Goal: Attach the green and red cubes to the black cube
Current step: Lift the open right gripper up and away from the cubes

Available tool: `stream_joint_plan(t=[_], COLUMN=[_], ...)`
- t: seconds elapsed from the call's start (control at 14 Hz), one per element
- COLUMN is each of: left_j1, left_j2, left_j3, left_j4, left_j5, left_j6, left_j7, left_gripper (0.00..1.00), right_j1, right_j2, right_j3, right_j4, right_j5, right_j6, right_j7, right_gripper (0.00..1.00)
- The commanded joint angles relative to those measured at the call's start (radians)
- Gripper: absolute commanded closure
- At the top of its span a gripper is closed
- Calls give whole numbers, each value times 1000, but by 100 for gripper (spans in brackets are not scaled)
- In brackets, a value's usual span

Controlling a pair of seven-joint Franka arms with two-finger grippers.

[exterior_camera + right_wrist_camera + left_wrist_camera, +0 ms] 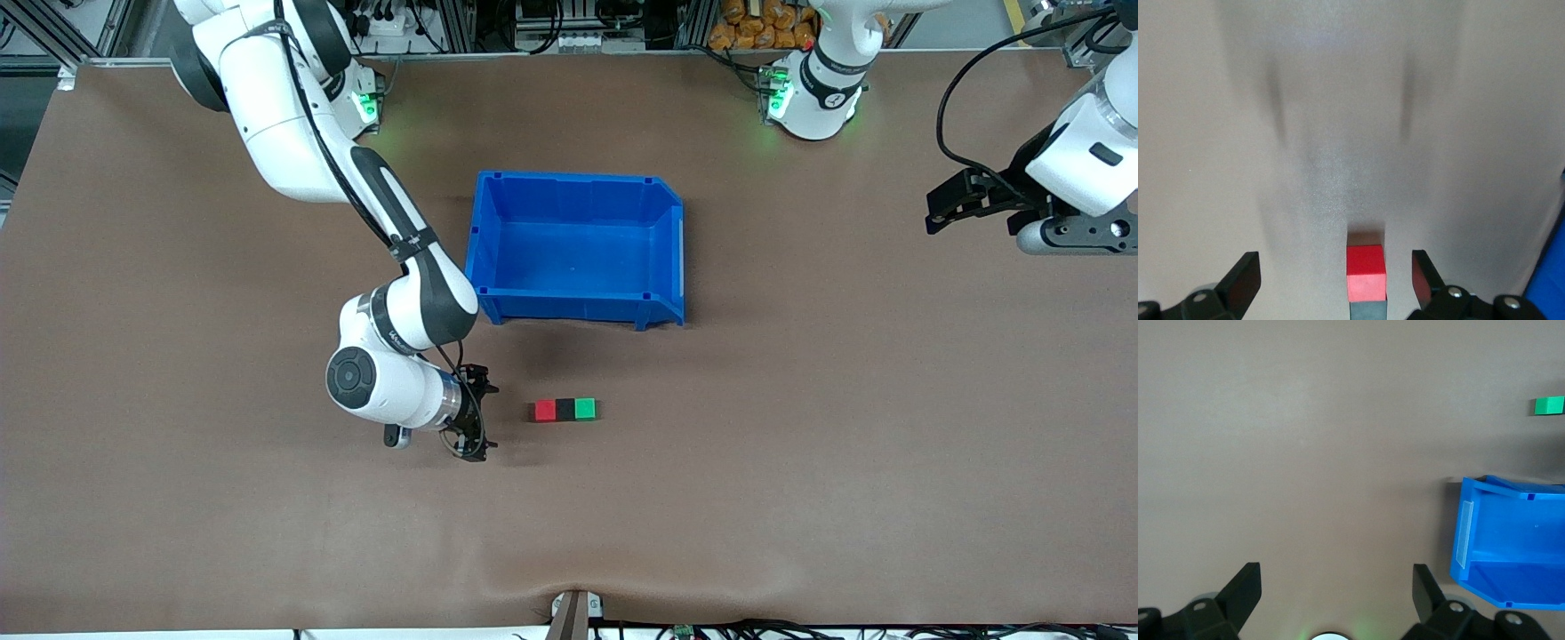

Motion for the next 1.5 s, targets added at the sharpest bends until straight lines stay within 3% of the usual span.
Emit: stream_joint_plan(t=[0.0, 1.43], left_j1=[3, 3], left_j2=[0, 0], left_j3=[-4, -4], left_j4=[5, 5], left_j5=[5, 5], left_j6=[4, 4], left_j7=[-1, -1], left_gripper=[0, 0], right_j1=[-15, -154], right_j2=[-24, -113], right_j3=[6, 7], right_j4=[-8, -5], right_j5=[-25, -28], right_j6=[-54, -338], right_j7=[-23, -365], right_gripper=[0, 0])
